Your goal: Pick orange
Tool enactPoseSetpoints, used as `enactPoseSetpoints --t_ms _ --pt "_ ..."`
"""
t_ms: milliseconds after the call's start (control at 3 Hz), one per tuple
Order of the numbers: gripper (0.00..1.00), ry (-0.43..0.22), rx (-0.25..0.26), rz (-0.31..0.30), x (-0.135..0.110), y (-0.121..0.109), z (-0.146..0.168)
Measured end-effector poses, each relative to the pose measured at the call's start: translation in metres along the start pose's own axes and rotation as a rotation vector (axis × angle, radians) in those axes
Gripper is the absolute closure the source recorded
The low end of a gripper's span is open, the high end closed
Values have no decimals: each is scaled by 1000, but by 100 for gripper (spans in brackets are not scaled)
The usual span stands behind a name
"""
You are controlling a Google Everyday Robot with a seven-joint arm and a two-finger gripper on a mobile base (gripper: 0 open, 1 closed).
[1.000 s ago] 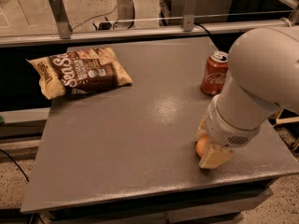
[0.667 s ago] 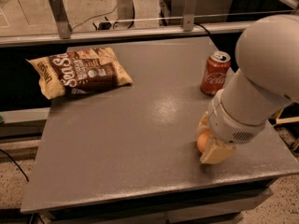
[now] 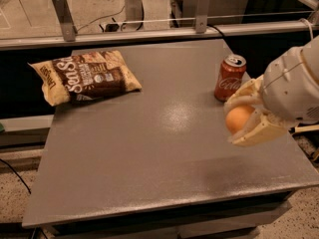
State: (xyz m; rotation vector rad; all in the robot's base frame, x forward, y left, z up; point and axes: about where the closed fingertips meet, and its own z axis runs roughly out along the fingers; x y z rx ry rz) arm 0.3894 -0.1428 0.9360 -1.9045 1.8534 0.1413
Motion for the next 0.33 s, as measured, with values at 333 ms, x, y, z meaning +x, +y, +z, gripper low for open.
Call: enactPoseSetpoints --t_ms 333 --pt "100 -20 4 -3 -8 -1 -2"
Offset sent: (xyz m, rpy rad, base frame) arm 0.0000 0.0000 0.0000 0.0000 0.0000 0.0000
